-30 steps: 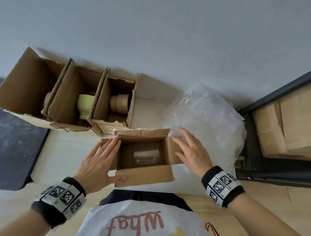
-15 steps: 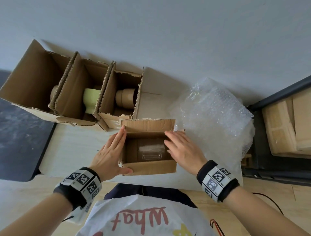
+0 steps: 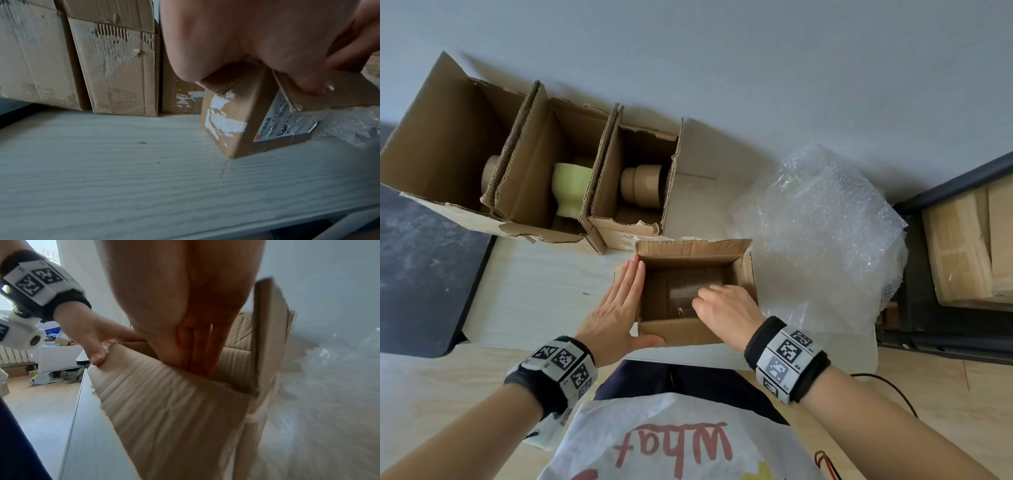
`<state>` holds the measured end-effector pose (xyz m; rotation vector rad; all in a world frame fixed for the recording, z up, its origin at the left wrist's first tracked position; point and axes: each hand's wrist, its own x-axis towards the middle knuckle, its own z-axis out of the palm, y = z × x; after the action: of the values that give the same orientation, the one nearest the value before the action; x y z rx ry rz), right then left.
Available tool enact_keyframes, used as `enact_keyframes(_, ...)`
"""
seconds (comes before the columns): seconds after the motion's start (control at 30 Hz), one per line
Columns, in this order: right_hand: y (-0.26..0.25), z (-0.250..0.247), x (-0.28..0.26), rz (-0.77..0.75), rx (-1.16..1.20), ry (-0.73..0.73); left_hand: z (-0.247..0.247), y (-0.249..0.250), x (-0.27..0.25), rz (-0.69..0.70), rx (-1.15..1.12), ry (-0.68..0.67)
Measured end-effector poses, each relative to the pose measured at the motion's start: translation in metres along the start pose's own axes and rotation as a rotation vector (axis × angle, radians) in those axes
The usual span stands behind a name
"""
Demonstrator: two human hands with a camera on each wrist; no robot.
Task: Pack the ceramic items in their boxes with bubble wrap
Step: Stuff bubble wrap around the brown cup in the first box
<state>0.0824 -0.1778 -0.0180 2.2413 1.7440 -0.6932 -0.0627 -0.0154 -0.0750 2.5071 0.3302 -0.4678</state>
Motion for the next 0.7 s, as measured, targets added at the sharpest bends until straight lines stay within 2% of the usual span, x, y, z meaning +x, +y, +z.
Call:
enact_keyframes(0.47, 0.002, 0.004, 0.006, 0.065, 0.142, 0.021, 0.002, 0.003, 0.001, 0.022, 0.003, 0.012)
enact_keyframes(0.6, 0.014, 0.006, -0.015, 0.084, 0.158, 0.179, 0.0, -0.001, -0.002, 0.024, 0.019, 0.041)
enact_keyframes(0.7, 0.028, 0.015, -0.038, 0.175, 0.068, 0.313, -0.001, -0.004, -0.006, 0.027, 0.044, 0.052)
